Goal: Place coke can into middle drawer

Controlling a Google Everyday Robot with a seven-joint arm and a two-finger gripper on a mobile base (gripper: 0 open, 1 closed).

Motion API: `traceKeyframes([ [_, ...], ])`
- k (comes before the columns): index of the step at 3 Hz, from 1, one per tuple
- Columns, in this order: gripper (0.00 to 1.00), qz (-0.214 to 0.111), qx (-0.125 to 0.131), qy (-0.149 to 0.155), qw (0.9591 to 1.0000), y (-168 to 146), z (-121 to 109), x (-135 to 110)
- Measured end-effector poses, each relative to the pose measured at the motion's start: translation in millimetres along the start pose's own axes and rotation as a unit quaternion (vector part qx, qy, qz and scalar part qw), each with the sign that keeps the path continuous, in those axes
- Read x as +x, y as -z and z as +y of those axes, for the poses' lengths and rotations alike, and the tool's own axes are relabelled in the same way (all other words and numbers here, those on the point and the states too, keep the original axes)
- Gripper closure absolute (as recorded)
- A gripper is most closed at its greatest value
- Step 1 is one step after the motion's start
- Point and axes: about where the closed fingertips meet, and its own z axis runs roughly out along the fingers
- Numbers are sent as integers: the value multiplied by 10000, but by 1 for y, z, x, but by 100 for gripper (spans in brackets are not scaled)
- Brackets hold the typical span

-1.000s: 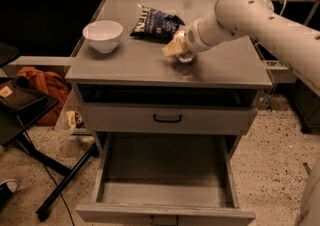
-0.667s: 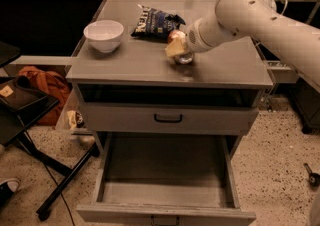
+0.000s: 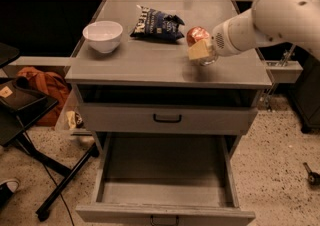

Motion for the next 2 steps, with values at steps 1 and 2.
traceKeyframes([
  [1,100,-237,-233,171,9993,40,0,25],
  [2,100,-414,-548,324,9971,74,6,58],
])
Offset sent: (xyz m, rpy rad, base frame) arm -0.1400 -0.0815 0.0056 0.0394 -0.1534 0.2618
